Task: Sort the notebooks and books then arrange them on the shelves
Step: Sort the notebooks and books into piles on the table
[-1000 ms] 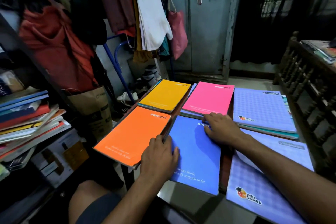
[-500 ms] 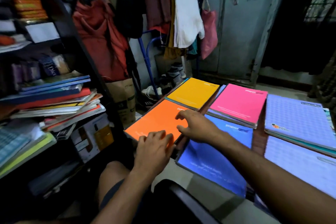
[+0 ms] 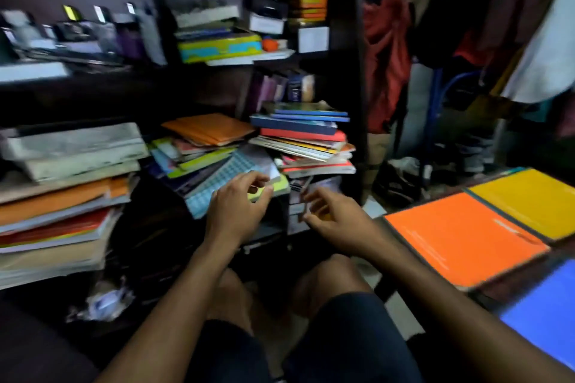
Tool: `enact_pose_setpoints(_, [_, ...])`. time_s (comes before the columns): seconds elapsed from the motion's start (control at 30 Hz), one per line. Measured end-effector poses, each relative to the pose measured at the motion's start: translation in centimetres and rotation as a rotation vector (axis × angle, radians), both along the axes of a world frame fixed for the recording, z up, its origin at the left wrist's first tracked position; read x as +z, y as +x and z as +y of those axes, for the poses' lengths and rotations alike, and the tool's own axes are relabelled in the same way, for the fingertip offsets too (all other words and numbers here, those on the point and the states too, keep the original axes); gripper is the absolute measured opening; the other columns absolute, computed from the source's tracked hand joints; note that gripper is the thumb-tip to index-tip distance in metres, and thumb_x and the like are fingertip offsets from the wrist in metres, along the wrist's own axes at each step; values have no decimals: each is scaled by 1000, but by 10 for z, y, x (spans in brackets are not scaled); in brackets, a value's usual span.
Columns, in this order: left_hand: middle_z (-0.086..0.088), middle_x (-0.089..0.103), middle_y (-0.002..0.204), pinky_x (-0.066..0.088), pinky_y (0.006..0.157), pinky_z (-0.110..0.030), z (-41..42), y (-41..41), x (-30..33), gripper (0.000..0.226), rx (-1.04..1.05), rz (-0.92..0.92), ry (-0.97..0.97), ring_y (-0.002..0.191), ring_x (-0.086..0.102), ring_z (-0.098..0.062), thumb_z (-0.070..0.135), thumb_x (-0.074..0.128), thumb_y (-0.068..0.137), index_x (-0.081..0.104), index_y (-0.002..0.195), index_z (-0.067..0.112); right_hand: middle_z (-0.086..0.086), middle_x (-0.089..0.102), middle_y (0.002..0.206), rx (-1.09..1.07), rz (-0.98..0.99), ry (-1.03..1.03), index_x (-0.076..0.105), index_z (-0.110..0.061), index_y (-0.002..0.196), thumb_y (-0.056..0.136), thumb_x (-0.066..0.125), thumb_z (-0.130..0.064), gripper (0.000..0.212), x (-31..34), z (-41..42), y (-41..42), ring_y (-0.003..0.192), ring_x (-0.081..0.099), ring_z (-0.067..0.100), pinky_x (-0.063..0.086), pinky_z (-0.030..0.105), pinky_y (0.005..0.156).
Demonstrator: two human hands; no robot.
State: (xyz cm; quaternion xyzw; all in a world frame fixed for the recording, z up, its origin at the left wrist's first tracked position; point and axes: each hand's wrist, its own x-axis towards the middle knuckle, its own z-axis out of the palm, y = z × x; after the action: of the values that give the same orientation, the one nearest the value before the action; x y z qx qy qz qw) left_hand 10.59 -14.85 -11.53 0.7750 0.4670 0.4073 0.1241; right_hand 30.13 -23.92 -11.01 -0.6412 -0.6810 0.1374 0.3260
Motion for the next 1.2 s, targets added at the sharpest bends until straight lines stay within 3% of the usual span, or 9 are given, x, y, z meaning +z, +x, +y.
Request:
enact_pose_setpoints(0.1, [-2, 63, 123, 48, 95, -44, 20, -62, -16, 46, 227, 93, 57, 116, 58, -30, 48, 64, 82, 64, 123, 28, -5, 63, 100, 66, -31, -29, 59, -21, 117, 90, 69, -29, 30, -5, 28, -39, 91, 62, 11, 52, 34, 86])
enact_pose_setpoints(0.2, [-4, 33, 159, 31, 115, -45, 38, -100, -43, 83, 252, 265, -140, 145, 30, -30, 54, 72, 84, 34, 154, 30, 1, 58, 116, 82, -157, -57, 50, -23, 125, 91, 66, -37, 41, -10, 47, -64, 110, 56, 18, 47, 38, 93])
enact_pose_setpoints(0.27, [-1, 14, 168, 19, 122, -44, 47, -109, -65, 93, 227, 392, -172, 153, 15, -26, 58, 68, 86, 17, 159, 32, 3, 54, 122, 92, -253, -46, 45, -24, 130, 91, 64, -39, 45, -13, 59, -76, 116, 51, 23, 45, 43, 96])
enact_pose_setpoints(0.33, [-1, 19, 167, 21, 120, -46, 53, -112, -82, 83, 223, 409, -78, 152, 21, -27, 50, 69, 89, 27, 157, 31, 2, 53, 126, 107, -250, -64, 43, -26, 131, 92, 62, -38, 45, -15, 70, -86, 117, 50, 23, 44, 43, 94])
enact_pose_setpoints(0.43, [-4, 41, 157, 39, 108, -48, 65, -119, -99, 70, 230, 358, 110, 142, 42, -30, 32, 78, 85, 48, 148, 28, 2, 52, 127, 116, -272, -71, 43, -25, 130, 91, 62, -36, 44, -23, 87, -100, 117, 50, 23, 44, 41, 93])
enact_pose_setpoints(0.57, [-7, 52, 149, 47, 97, -45, 71, -124, -107, 65, 244, 303, 250, 131, 55, -30, 25, 81, 81, 55, 142, 25, 2, 54, 121, 173, -373, -28, 48, -22, 128, 85, 52, -41, 47, -38, 100, -127, 110, 52, 27, 46, 43, 90])
enact_pose_setpoints(0.77, [-6, 44, 154, 46, 102, -45, 71, -134, -102, 53, 175, 242, 155, 132, 51, -28, 33, 52, 92, 43, 144, 25, 2, 56, 104, 215, -383, 87, 55, -22, 120, 82, 45, -42, 44, -36, 123, -175, 94, 51, 28, 46, 45, 81])
enact_pose_setpoints(0.97, [-2, 49, 141, 49, 96, -40, 65, -149, -84, 53, 177, 56, -9, 115, 58, -31, 21, 47, 83, 54, 135, 22, 1, 59, 113, 267, -432, 68, 53, -25, 122, 87, 59, -36, 37, -25, 137, -199, 109, 56, 28, 43, 41, 86])
enact_pose_setpoints(1.2, [8, 54, 130, 52, 88, -36, 44, -178, -48, 38, 207, -29, 1, 108, 61, -17, 11, 50, 91, 59, 125, 27, -5, 61, 100, 409, -93, 45, 53, -25, 111, 92, 64, -31, 22, -14, 120, -224, 88, 58, 14, 44, 33, 73])
